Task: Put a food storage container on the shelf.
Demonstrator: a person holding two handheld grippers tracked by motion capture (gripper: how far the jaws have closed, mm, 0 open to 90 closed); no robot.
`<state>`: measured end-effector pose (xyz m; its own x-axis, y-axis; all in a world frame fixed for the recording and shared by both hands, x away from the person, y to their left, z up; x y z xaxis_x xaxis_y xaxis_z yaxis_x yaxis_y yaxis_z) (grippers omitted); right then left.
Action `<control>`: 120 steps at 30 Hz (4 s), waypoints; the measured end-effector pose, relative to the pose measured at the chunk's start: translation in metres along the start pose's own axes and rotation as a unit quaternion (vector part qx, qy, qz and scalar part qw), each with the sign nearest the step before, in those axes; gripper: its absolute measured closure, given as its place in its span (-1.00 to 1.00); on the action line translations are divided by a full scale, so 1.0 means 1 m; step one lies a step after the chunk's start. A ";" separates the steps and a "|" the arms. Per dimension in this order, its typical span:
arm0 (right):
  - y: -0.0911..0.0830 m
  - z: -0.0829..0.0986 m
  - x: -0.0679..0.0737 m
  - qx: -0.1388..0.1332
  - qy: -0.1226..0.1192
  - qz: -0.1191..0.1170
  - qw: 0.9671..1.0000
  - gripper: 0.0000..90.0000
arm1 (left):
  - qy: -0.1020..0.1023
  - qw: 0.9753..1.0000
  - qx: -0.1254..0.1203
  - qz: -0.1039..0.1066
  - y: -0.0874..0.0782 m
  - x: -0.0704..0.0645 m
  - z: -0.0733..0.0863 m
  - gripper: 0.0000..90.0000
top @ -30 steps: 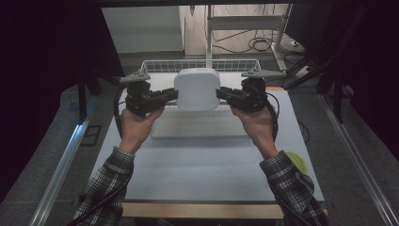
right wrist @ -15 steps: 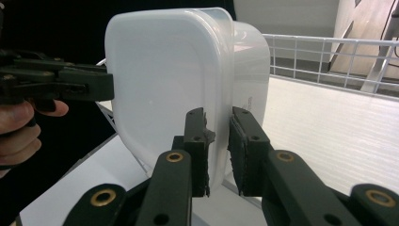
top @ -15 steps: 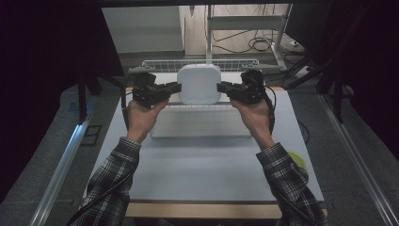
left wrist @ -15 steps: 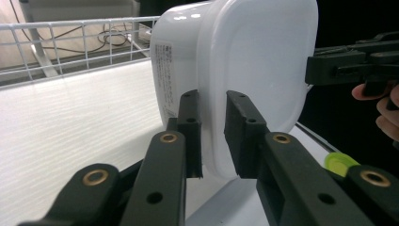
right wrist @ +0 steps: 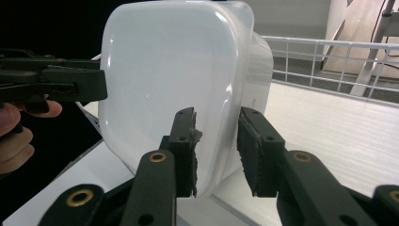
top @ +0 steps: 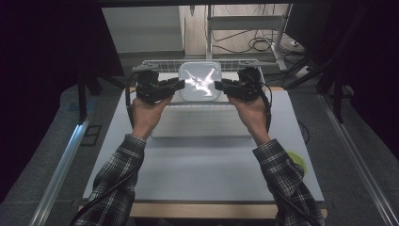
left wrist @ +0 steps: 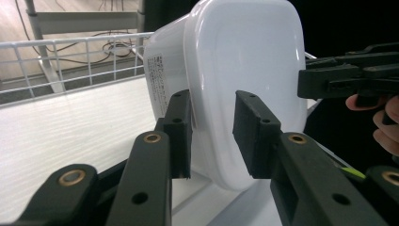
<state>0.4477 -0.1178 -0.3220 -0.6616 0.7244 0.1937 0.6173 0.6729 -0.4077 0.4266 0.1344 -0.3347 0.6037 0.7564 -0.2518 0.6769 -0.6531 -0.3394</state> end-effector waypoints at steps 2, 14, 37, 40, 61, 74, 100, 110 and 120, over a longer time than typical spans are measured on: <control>0.002 -0.001 0.000 0.001 0.000 0.002 1.000 0.49 | -0.001 1.000 0.000 -0.002 0.002 0.002 0.000 0.48; 0.008 -0.005 -0.001 0.000 -0.009 0.013 1.000 0.35 | 0.022 0.999 0.011 -0.027 0.012 0.005 0.000 0.33; 0.024 -0.015 -0.010 -0.018 -0.018 0.067 0.997 0.24 | -0.011 1.000 -0.009 -0.015 0.026 0.021 -0.008 0.22; 0.025 -0.016 -0.011 -0.021 -0.021 0.069 0.997 0.23 | -0.016 1.000 -0.015 -0.018 0.028 0.023 -0.009 0.17; 0.008 0.015 0.008 -0.006 -0.055 0.028 0.998 0.96 | 0.025 1.000 -0.016 0.007 -0.003 0.003 0.026 -0.15; 0.025 0.023 0.002 0.012 -0.039 0.023 0.999 0.97 | 0.042 0.999 0.000 0.016 -0.017 -0.010 0.068 -0.34; -0.017 0.088 0.015 0.029 -0.060 -0.008 0.998 -0.32 | 0.099 0.991 0.076 0.041 -0.028 -0.047 0.138 -0.85; -0.027 0.123 0.012 0.055 -0.071 -0.005 0.996 -0.70 | 0.113 0.989 0.083 0.049 -0.033 -0.046 0.166 -0.96; -0.042 0.146 0.006 0.055 -0.072 -0.006 0.996 -0.83 | 0.139 0.985 0.104 0.018 -0.038 -0.035 0.192 -0.97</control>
<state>0.3558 -0.1638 -0.4341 -0.7273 0.6825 0.0720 0.5645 0.6546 -0.5029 0.2984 0.1395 -0.4872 0.7371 0.6755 -0.0191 0.5697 -0.6364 -0.5200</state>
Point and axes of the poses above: each handheld gripper's, and its own axes: y roughly forward along the jaws, z roughly out of its underside, x roughly to its left, the point moved 3 cm from there along y, roughly forward along the jaws
